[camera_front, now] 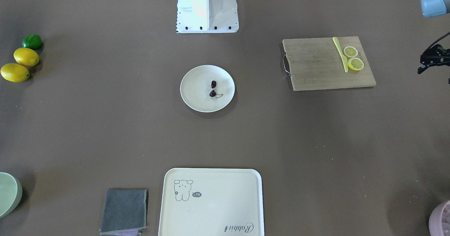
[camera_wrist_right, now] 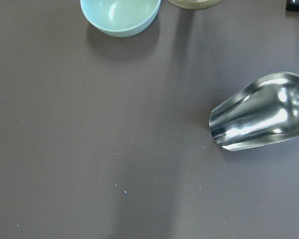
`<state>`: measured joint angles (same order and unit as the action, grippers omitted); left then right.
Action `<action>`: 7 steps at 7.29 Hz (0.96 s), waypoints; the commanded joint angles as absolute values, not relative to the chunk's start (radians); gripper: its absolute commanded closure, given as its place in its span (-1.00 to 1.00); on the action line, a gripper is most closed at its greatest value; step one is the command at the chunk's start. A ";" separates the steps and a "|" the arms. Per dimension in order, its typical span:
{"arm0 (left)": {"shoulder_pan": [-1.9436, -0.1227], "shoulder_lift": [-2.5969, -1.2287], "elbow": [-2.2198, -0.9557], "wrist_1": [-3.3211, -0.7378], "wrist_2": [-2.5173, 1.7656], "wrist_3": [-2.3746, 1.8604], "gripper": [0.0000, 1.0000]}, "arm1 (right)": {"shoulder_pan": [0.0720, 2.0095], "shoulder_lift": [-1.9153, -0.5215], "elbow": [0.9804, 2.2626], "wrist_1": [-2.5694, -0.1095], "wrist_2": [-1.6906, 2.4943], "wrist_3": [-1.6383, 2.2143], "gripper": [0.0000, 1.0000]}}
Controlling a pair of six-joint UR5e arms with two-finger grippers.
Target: Place red cherry on plate
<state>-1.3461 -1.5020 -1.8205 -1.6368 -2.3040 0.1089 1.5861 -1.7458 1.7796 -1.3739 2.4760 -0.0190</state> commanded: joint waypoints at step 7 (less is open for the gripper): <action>-1.448 -1.419 -1.792 -1.637 -2.405 0.103 -0.95 | 1.523 -1.735 1.784 -1.453 2.392 -0.091 -1.00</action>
<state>-1.4350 -1.4216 -1.7970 -1.6375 -2.4019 0.1036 1.5368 -1.7387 1.7861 -1.4512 2.4021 -0.0904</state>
